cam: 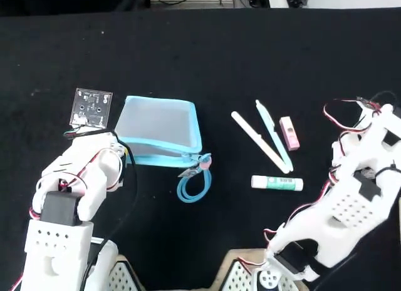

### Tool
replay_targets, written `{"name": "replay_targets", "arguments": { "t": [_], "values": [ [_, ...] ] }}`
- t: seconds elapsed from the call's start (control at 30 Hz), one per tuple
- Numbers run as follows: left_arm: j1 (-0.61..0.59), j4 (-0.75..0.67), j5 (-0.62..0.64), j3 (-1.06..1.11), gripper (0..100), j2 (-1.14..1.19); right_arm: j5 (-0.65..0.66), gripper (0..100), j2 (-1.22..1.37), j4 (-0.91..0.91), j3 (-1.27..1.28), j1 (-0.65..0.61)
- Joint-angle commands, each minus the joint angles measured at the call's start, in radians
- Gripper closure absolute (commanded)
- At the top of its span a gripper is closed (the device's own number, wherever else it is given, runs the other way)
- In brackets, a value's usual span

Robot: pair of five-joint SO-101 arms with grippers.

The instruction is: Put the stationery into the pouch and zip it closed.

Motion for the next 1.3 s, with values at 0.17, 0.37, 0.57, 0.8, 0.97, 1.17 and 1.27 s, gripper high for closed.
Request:
{"name": "replay_targets", "arguments": {
  "t": [0.17,0.37,0.57,0.8,0.97,1.17,1.27],
  "values": [
    [-0.002,-0.021,0.012,-0.019,97,-0.006,-0.003,85.8,0.068,0.015,-0.073,0.009],
    [-0.002,-0.021,0.012,-0.019,97,-0.006,-0.003,86.0,0.087,-0.009,-0.067,0.009],
    [-0.002,-0.021,0.012,-0.019,97,-0.006,0.034,99.5,0.077,-0.023,-0.068,0.017],
    [-0.002,-0.021,0.012,-0.019,97,-0.006,0.041,98.8,-0.174,0.078,-0.068,0.011],
    [-0.002,-0.021,0.012,-0.019,97,-0.006,0.041,98.8,-0.483,0.186,-0.068,0.008],
    [-0.002,-0.021,0.012,-0.019,97,-0.006,0.038,98.8,-0.822,0.252,-0.065,-0.025],
    [-0.002,-0.021,0.012,-0.019,97,-0.006,0.023,98.8,-0.972,0.252,-0.016,-0.078]
  ]
}}
